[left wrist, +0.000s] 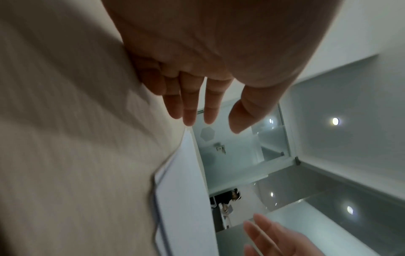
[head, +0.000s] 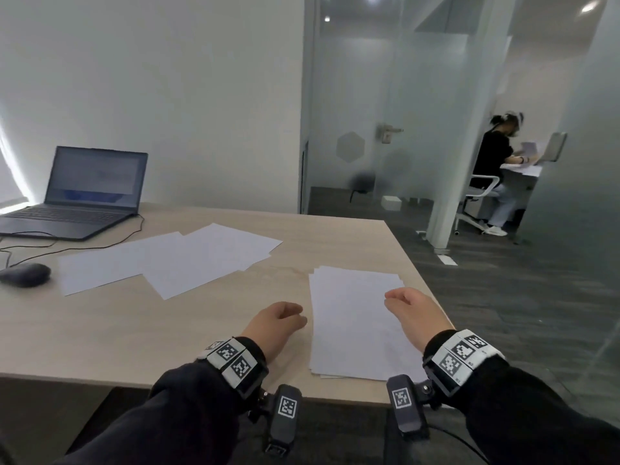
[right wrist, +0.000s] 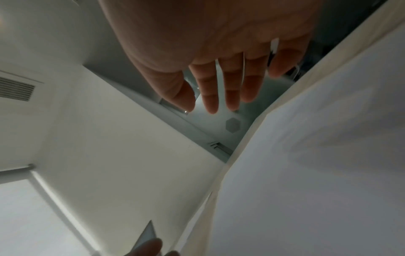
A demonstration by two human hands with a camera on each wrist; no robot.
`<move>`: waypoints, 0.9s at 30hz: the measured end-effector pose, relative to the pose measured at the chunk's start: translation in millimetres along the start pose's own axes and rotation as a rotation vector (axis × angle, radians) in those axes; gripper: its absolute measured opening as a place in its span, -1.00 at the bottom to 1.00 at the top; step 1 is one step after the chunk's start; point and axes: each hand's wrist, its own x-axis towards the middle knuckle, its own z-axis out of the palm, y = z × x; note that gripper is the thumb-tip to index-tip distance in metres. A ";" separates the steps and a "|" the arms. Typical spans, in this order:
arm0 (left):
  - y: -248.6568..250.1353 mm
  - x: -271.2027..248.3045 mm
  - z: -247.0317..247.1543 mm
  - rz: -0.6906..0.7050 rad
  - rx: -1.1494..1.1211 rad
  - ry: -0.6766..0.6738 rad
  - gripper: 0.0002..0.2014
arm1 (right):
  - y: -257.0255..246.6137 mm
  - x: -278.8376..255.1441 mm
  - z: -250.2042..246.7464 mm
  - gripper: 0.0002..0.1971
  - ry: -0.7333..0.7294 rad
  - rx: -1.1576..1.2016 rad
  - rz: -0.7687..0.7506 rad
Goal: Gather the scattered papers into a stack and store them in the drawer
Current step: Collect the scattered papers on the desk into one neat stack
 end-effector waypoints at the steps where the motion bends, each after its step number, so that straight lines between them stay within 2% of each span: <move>1: -3.8 -1.6 -12.3 -0.016 -0.074 0.034 -0.78 | -10.9 -3.4 10.3 -0.83 -0.026 0.029 -0.025; 3: -13.4 -2.9 -38.9 -0.064 -0.222 0.116 -0.85 | -31.4 -9.8 36.1 -0.87 -0.087 0.086 -0.042; 7: -37.2 -2.8 -96.8 -0.107 -0.404 0.336 -0.88 | -62.9 -16.7 102.7 -0.86 -0.207 0.175 -0.024; 11: -67.0 1.7 -159.9 -0.078 -0.366 0.617 -0.86 | -85.1 -8.9 169.6 -0.86 -0.253 0.228 -0.007; 16: -92.5 22.3 -228.0 -0.110 -0.380 0.822 -0.84 | -106.8 17.4 236.7 -0.85 -0.204 0.321 0.085; 22: -117.7 53.7 -286.5 -0.120 -0.207 0.930 -0.77 | -120.8 47.8 284.4 -0.82 -0.131 0.289 0.017; 27: -137.1 76.3 -317.8 -0.143 0.111 0.845 -0.71 | -123.3 76.4 302.1 -0.84 -0.275 0.016 -0.140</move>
